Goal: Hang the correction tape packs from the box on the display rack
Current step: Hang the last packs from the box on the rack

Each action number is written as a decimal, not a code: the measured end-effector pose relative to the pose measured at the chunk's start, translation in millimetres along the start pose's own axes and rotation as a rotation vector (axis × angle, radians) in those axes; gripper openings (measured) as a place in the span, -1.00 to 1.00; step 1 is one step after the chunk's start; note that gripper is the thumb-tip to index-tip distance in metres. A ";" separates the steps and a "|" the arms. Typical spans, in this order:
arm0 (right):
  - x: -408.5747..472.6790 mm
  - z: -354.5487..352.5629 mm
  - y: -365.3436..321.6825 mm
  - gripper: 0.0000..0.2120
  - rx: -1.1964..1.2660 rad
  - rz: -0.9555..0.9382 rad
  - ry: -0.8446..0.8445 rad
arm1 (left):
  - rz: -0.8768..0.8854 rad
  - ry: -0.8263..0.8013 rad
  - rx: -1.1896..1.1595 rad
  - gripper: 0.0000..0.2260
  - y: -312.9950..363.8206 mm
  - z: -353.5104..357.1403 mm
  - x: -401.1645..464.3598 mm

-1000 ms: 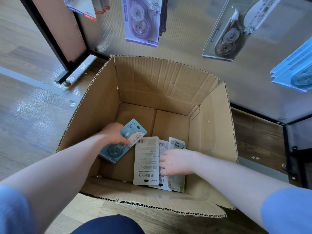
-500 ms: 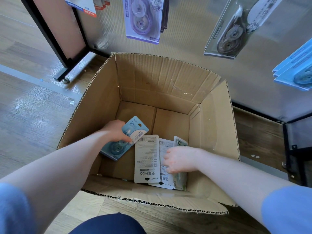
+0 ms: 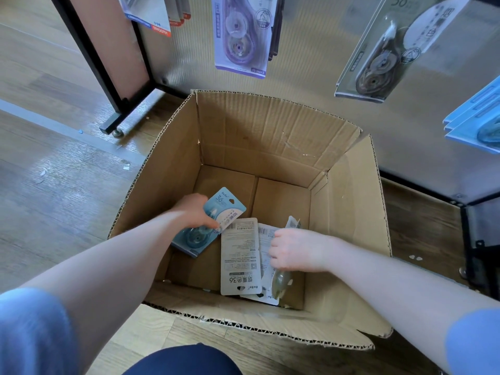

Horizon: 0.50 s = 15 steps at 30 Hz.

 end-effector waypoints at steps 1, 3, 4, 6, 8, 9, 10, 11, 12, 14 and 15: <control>-1.1 -2.9 1.0 -0.86 0.028 0.071 0.032 | -0.008 0.004 -0.015 -0.71 -0.4 -0.5 0.0; -3.1 -7.8 4.1 -0.89 0.159 0.243 0.105 | -0.030 0.012 -0.056 -0.67 -0.1 -2.6 -0.4; -4.4 -8.5 6.0 -0.91 0.260 0.338 0.128 | -0.041 0.021 -0.079 -0.64 1.2 -4.4 -0.8; -7.2 -15.7 10.5 -0.93 0.417 0.512 0.141 | -0.066 0.053 -0.146 -0.61 6.7 -9.8 -2.1; -10.0 -24.4 15.8 -0.91 0.470 0.655 0.160 | -0.088 0.094 -0.247 -0.65 15.4 -16.8 -4.2; -12.0 -26.8 19.1 -0.89 0.497 0.735 0.174 | -0.096 0.115 -0.305 -0.70 20.2 -20.8 -6.2; -14.6 -30.4 22.6 -0.89 0.542 0.824 0.205 | -0.102 0.134 -0.364 -0.72 24.4 -24.5 -8.2; -17.3 -33.1 26.0 -0.88 0.595 0.920 0.238 | -0.104 0.148 -0.421 -0.72 27.8 -28.2 -9.3; -20.4 -36.0 29.0 -0.87 0.654 1.015 0.285 | -0.104 0.159 -0.474 -0.70 30.3 -31.8 -10.8; -26.5 -40.5 35.1 -0.85 0.777 1.170 0.383 | -0.093 0.170 -0.543 -0.69 34.5 -40.3 -14.0; -29.6 -42.4 37.7 -0.85 0.823 1.227 0.429 | -0.083 0.169 -0.565 -0.69 36.0 -44.3 -15.4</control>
Point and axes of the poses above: each hand's wrist, its own x-axis towards the middle knuckle, its own z-axis out of the palm, y = z × x, the point moved 1 cm from there along x, towards the middle knuckle, and after that the axes turned 15 degrees about y, right-handed, at the moved point
